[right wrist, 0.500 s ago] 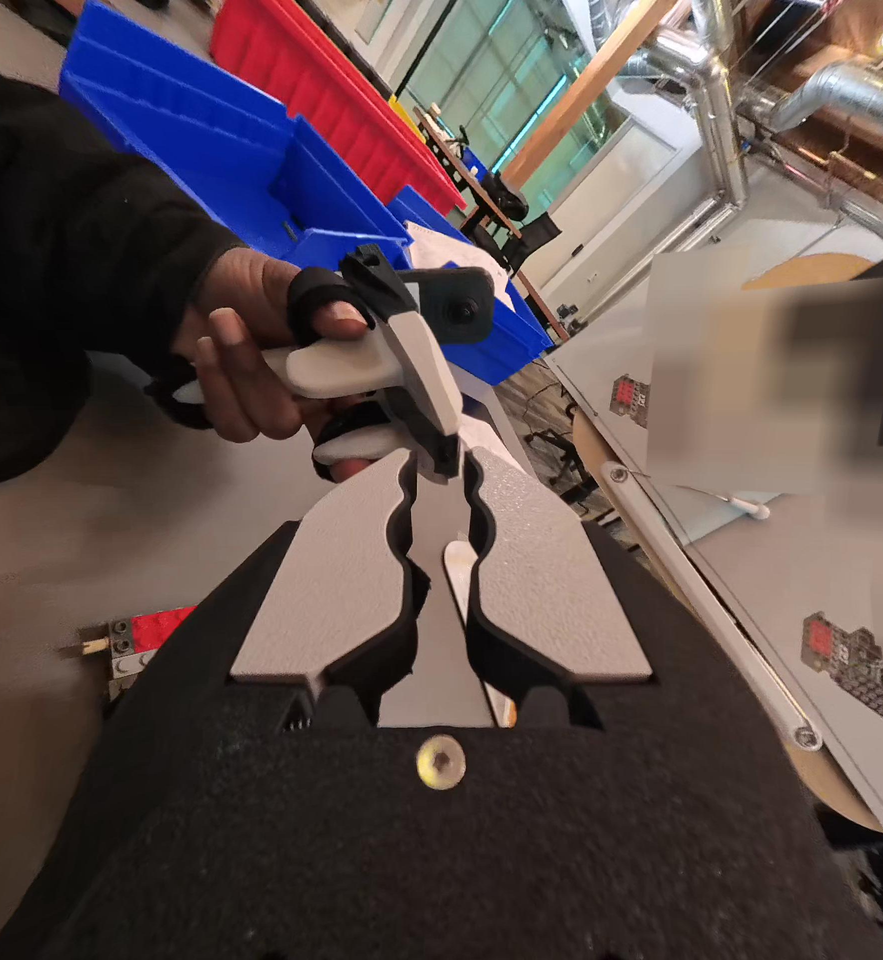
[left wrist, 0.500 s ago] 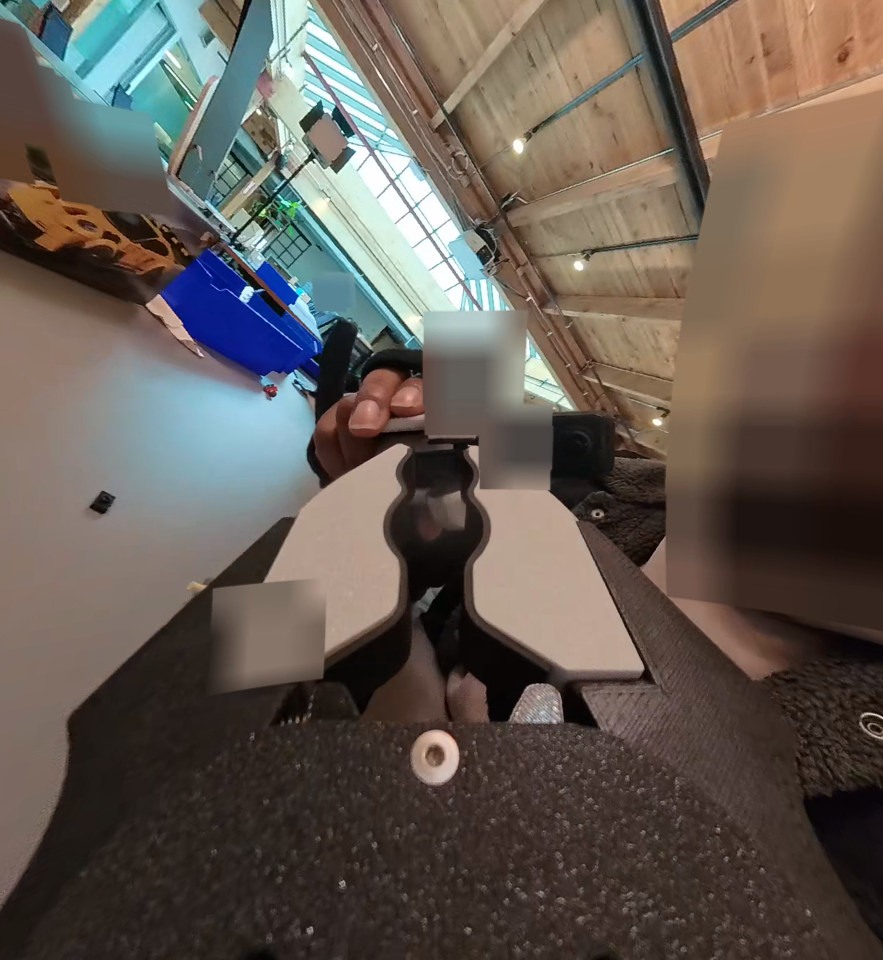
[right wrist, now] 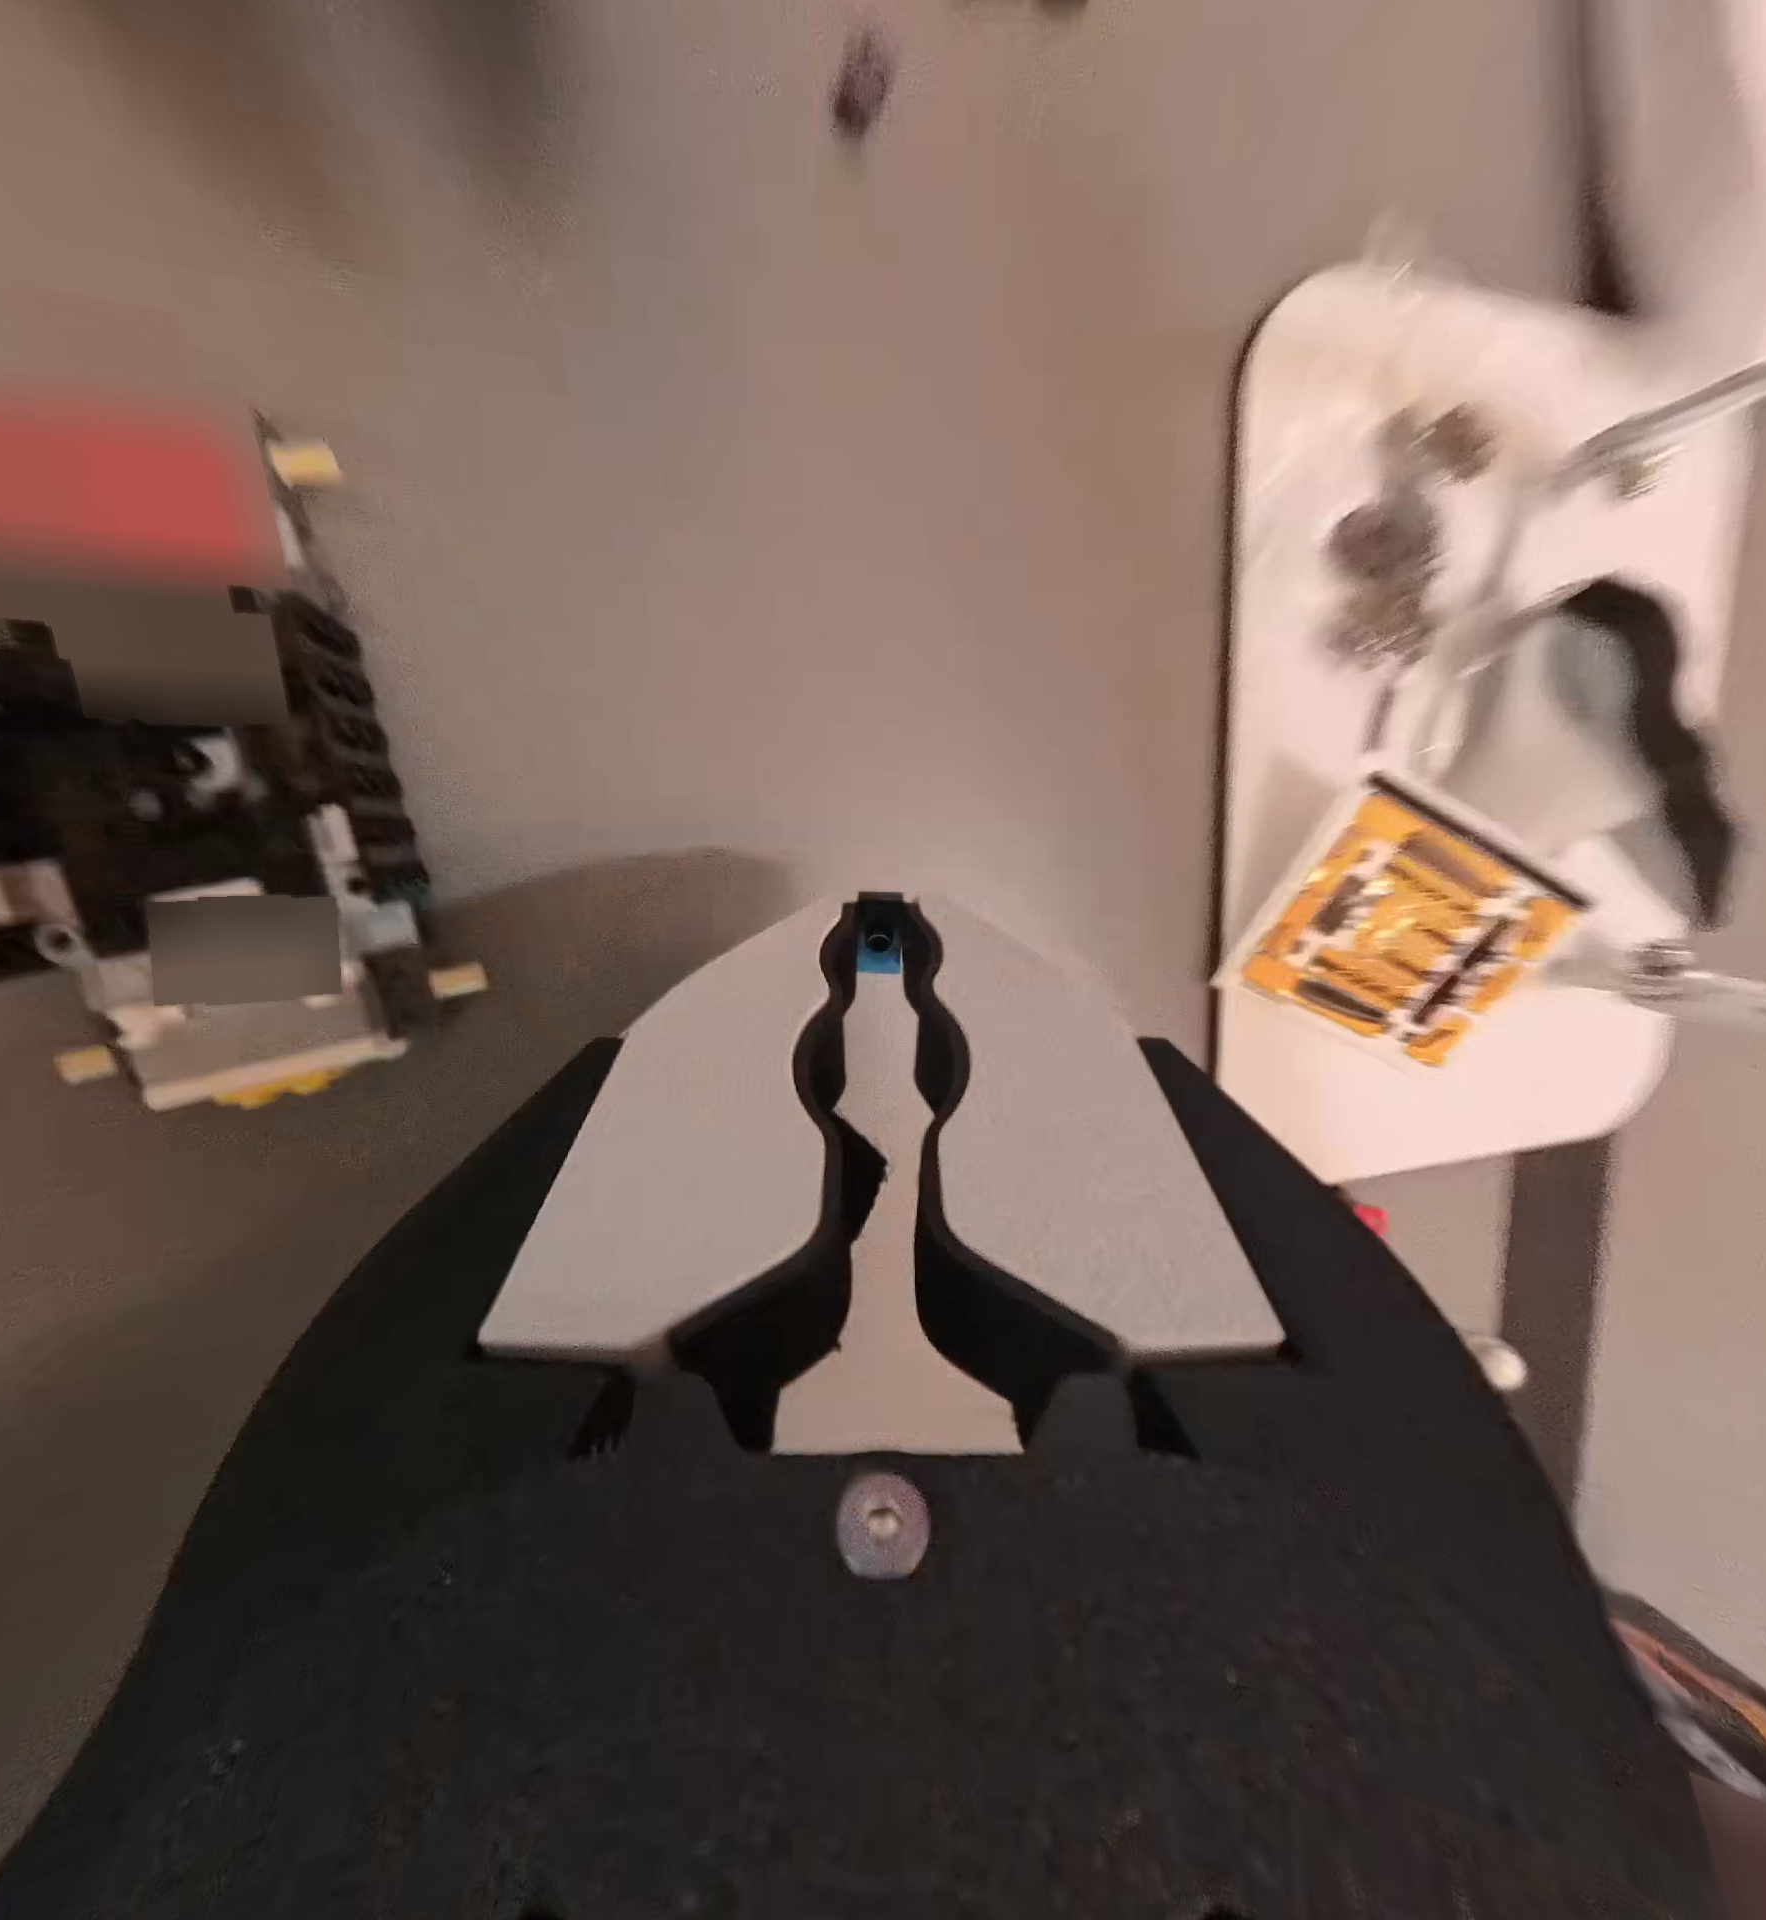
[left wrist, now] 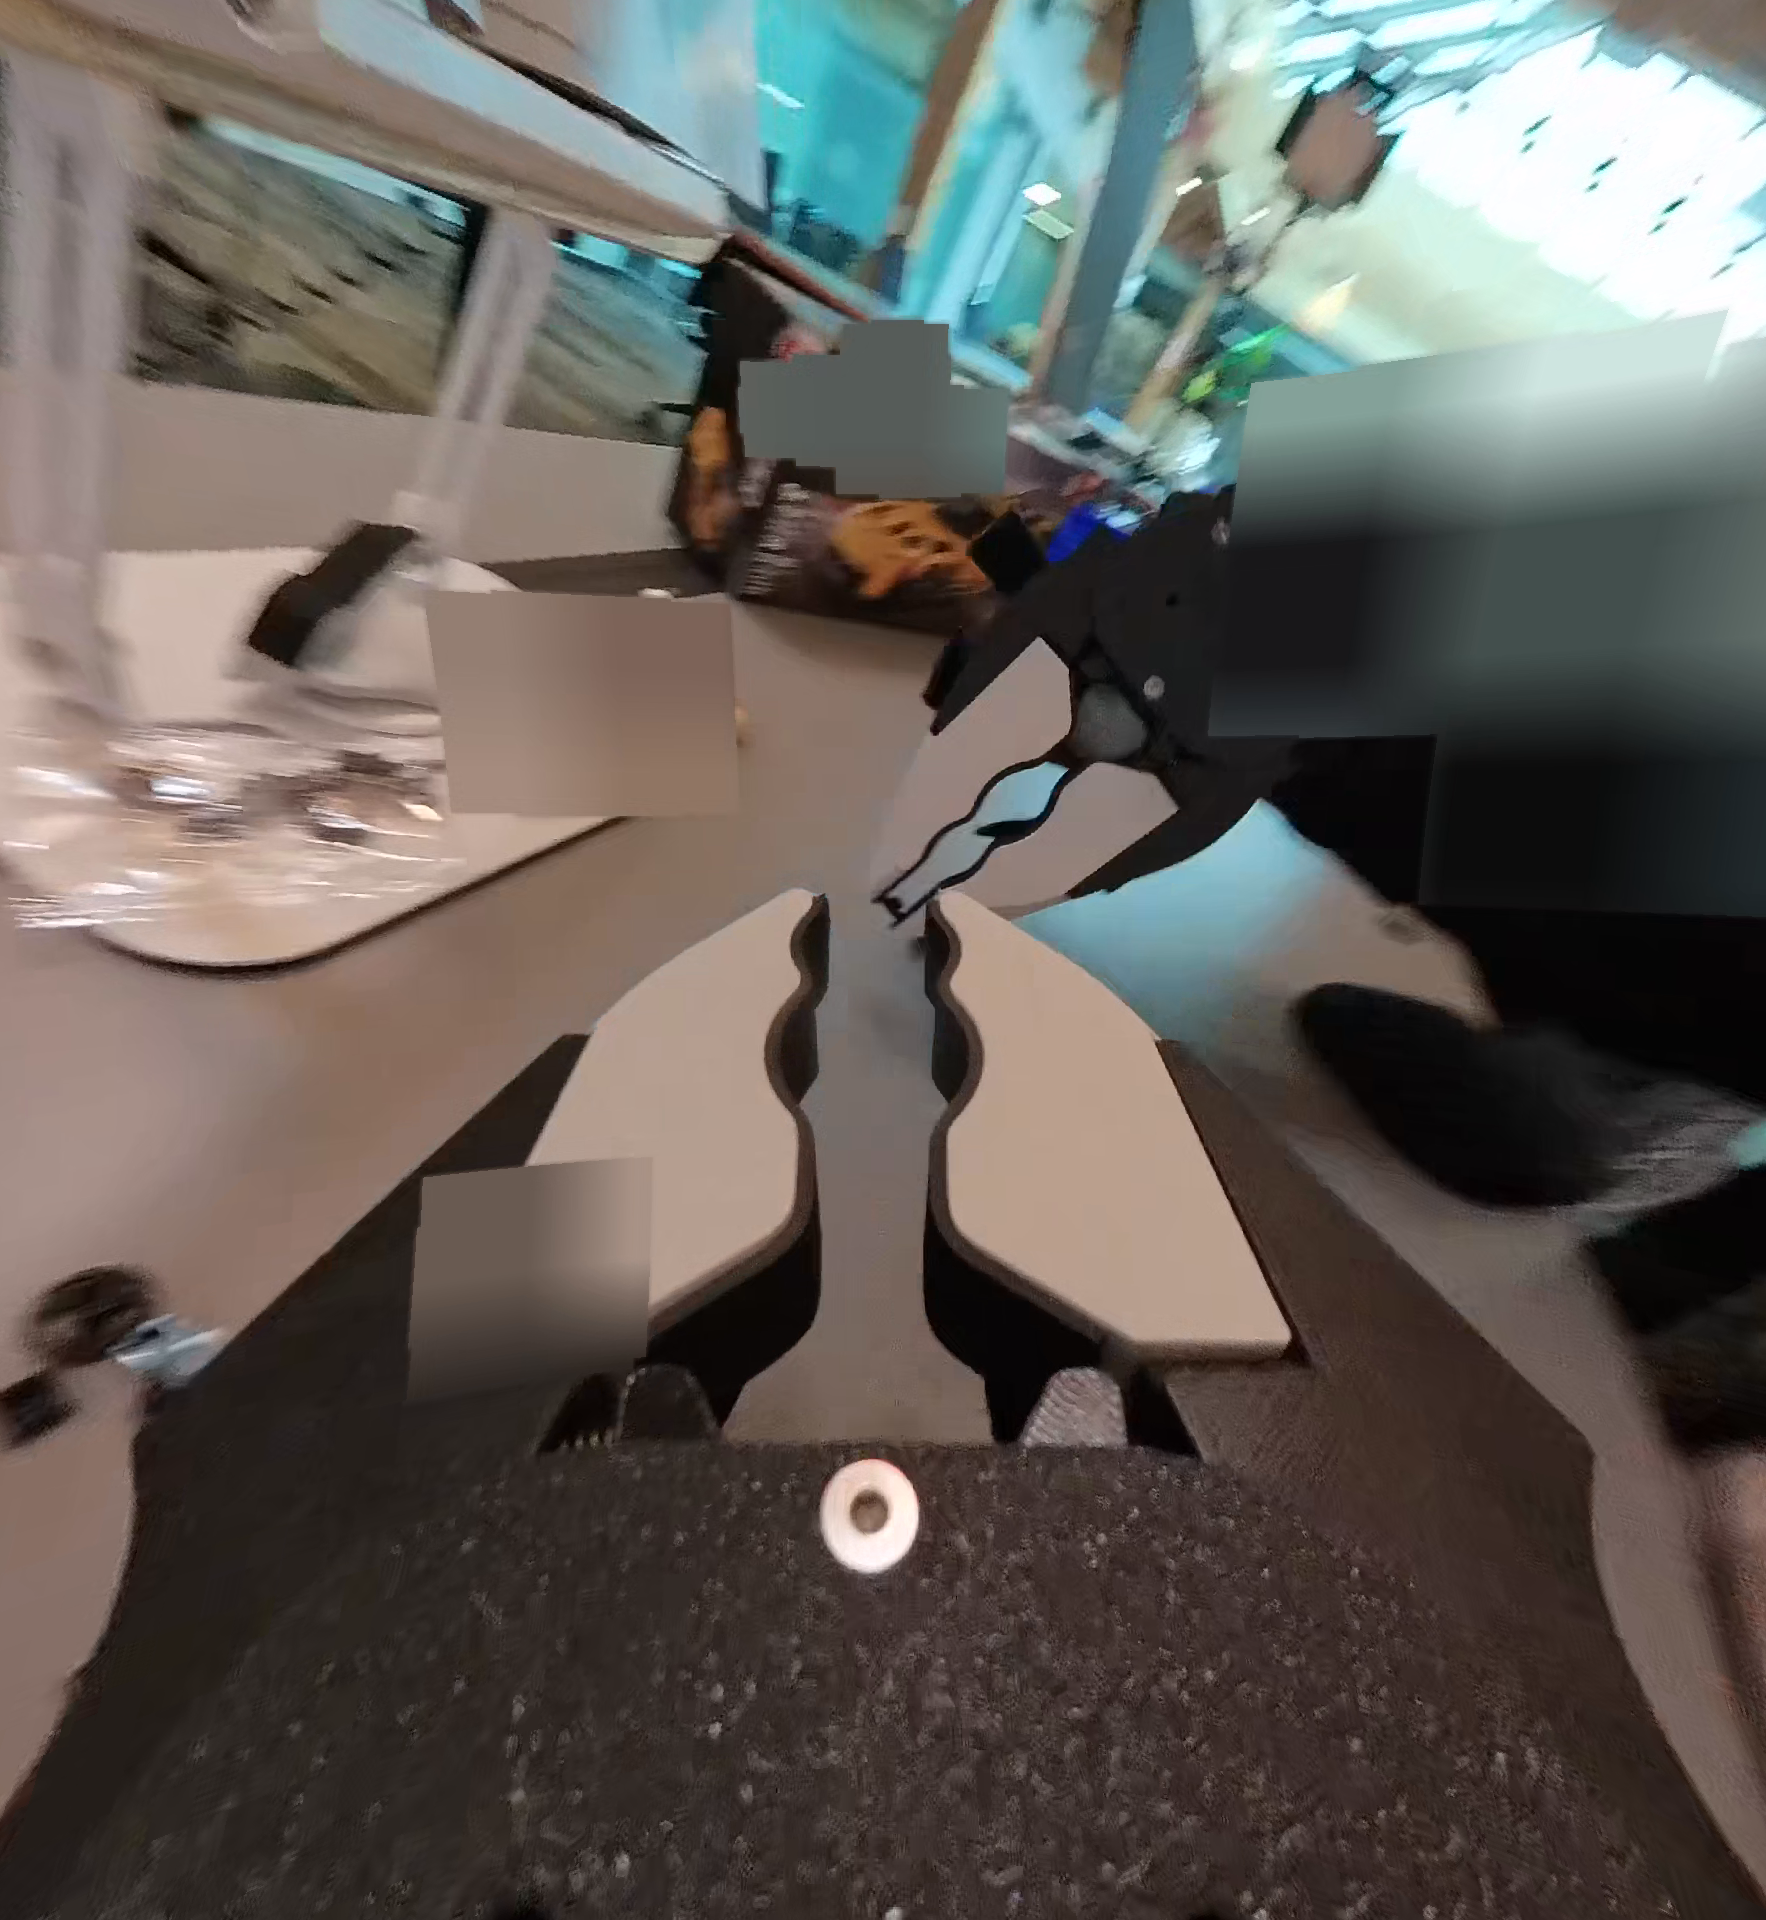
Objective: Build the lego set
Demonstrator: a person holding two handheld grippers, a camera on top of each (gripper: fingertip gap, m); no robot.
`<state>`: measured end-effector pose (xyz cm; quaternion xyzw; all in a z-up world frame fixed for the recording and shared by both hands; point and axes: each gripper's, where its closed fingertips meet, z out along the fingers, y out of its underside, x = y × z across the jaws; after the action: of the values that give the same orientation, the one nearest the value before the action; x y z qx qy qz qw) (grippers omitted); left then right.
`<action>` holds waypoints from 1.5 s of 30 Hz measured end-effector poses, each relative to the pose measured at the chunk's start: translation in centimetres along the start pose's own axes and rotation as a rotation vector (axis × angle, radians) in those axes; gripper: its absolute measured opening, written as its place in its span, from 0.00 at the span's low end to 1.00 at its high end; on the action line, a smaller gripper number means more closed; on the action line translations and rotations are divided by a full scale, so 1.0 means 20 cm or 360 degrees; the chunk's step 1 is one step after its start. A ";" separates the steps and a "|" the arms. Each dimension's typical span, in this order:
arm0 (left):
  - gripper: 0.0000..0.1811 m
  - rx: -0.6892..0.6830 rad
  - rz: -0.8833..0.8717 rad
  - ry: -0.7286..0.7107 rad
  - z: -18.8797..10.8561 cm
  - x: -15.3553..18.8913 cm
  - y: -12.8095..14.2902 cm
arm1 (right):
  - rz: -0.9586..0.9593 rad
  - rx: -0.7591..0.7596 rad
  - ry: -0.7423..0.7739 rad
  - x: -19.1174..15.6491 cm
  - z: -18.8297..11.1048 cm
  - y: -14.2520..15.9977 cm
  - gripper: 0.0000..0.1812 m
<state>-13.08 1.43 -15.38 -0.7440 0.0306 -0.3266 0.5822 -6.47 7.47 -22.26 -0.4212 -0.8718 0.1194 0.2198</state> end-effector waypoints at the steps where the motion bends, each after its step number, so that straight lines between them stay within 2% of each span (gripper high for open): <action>1: 0.09 -0.0011 0.0100 -0.0105 -0.01 -0.03 0.01 | -0.0005 -0.0066 -0.0088 0.00 0.04 0.03 0.04; 4: 0.07 -0.0029 0.0275 -0.0323 -0.05 -0.10 0.05 | -0.0060 -0.0239 -0.0314 -0.01 0.08 0.08 0.04; 7: 0.07 -0.0055 0.0245 -0.0363 -0.05 -0.12 0.07 | -0.0056 -0.0356 -0.0449 -0.05 0.07 0.10 0.04; 11: 0.07 -0.0053 0.0334 -0.0448 -0.06 -0.14 0.04 | -0.0001 -0.0399 -0.0437 -0.08 0.06 0.14 0.04; 18: 0.07 -0.0196 0.0460 -0.0594 -0.05 -0.21 0.08 | 0.0047 -0.0430 -0.0440 -0.12 0.07 0.17 0.04; 21: 0.07 -0.0244 0.0530 -0.0727 -0.11 -0.30 0.07 | 0.0059 -0.0422 -0.0465 -0.13 0.08 0.16 0.04; 24: 0.12 -0.0406 0.0528 -0.0871 -0.24 -0.43 0.08 | 0.0073 -0.0423 -0.0389 -0.10 0.07 0.16 0.13; 26: 0.13 -0.0510 0.0511 -0.0895 -0.31 -0.48 0.11 | 0.0103 -0.0327 -0.0331 -0.09 0.04 0.14 0.17; 29: 0.14 -0.0679 0.0511 -0.0862 -0.36 -0.48 0.19 | 0.0209 -0.0013 -0.0174 -0.07 -0.07 0.04 0.16; 33: 0.14 -0.0763 0.0608 -0.0964 -0.38 -0.47 0.22 | 0.0366 0.0348 0.0048 -0.07 -0.21 -0.05 0.16; 41: 0.12 -0.0723 0.0591 -0.1138 -0.45 -0.47 0.13 | 0.0616 0.0742 0.0403 0.05 -0.30 -0.07 0.14; 45: 0.11 -0.0573 0.0561 -0.1176 -0.43 -0.47 0.11 | 0.0711 0.0946 0.0491 0.12 -0.34 -0.07 0.12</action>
<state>-24.24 -2.54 -20.72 -0.8836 0.0031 0.0759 0.4621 -5.51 8.73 -15.15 -0.5314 -0.6430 0.3464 0.4291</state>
